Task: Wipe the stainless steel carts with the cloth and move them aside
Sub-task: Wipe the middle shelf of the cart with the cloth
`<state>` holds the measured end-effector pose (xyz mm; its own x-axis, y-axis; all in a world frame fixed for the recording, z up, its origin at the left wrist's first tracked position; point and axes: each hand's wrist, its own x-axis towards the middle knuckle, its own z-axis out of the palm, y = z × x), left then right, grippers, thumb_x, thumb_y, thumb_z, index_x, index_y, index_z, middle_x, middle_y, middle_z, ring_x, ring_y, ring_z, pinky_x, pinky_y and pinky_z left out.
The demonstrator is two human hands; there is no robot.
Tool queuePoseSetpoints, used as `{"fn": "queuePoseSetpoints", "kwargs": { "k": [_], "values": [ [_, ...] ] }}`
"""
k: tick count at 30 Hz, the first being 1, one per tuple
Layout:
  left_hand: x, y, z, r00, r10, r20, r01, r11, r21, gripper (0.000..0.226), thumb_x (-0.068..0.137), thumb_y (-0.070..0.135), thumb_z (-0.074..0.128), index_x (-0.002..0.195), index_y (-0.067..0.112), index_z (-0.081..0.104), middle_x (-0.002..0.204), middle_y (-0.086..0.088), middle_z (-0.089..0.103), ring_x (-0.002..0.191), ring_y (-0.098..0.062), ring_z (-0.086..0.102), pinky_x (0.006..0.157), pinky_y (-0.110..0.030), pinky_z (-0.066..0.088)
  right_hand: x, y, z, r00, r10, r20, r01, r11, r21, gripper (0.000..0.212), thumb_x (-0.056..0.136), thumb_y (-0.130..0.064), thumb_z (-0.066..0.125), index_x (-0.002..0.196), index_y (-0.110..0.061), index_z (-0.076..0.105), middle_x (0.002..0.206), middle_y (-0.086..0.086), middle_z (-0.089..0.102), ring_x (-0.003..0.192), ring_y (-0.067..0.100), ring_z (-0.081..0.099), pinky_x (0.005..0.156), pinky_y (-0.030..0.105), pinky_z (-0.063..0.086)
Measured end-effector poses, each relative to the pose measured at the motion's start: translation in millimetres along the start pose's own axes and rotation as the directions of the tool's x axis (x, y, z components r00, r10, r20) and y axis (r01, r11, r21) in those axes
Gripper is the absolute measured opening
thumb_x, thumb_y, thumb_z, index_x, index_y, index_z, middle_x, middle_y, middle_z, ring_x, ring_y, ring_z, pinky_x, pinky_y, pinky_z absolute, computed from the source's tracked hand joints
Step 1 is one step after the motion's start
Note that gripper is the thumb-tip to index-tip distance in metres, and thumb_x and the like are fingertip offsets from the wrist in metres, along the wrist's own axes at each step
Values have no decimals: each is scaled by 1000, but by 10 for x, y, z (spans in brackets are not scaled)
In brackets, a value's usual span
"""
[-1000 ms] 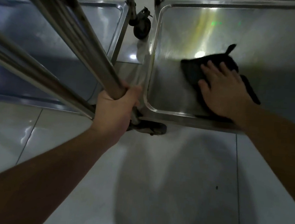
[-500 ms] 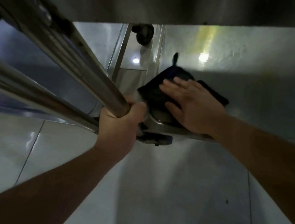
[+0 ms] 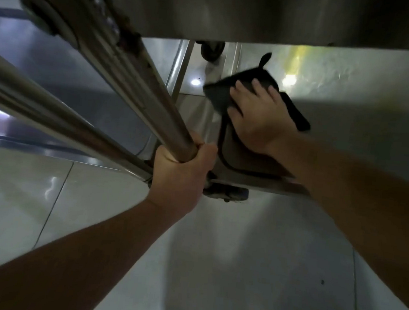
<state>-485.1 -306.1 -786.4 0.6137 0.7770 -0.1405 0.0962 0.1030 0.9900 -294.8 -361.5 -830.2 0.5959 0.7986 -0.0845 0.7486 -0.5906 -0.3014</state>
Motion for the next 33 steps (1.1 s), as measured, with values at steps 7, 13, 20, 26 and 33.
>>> {"fn": "queuePoseSetpoints", "kwargs": {
  "k": [7,13,20,26,33],
  "values": [
    [7,-6,-13,999,-30,32,31,999,-25,32,90,-7,69,67,10,54,58,-7,54,51,-14,52,53,-23,48,-931,188,56,902,-398,168,405,914,-9,59,109,-58,14,162,-39,30,169,-21,20,159,5,3,127,30,-7],
    [0,0,-39,1000,-16,26,14,997,75,24,89,-4,68,76,-14,51,61,-9,55,53,-16,52,50,-20,48,281,224,-90,998,-54,44,53,998,17,62,108,-54,29,165,-33,19,173,-6,18,160,24,11,127,46,6],
    [19,7,-67,997,-20,74,13,995,100,22,88,1,69,70,8,58,59,-4,53,55,-14,55,55,-22,52,626,-57,-111,996,2,94,-1,1000,-13,56,108,-51,22,164,-41,20,175,-7,7,161,29,3,126,53,5],
    [38,-15,-86,995,3,97,-8,999,50,20,83,11,69,70,0,59,62,-9,57,58,-20,56,56,-27,51,-603,-267,92,925,-323,200,338,940,-45,59,105,-56,7,164,-46,12,173,-16,3,161,18,-8,129,47,1],
    [15,24,-85,999,1,48,-8,989,149,27,89,9,71,63,16,67,63,-6,65,60,-17,62,60,-27,53,-1053,-25,83,924,-321,210,341,938,-67,67,103,-63,4,166,-41,5,173,-17,4,161,13,-6,130,40,2]
  ]
}}
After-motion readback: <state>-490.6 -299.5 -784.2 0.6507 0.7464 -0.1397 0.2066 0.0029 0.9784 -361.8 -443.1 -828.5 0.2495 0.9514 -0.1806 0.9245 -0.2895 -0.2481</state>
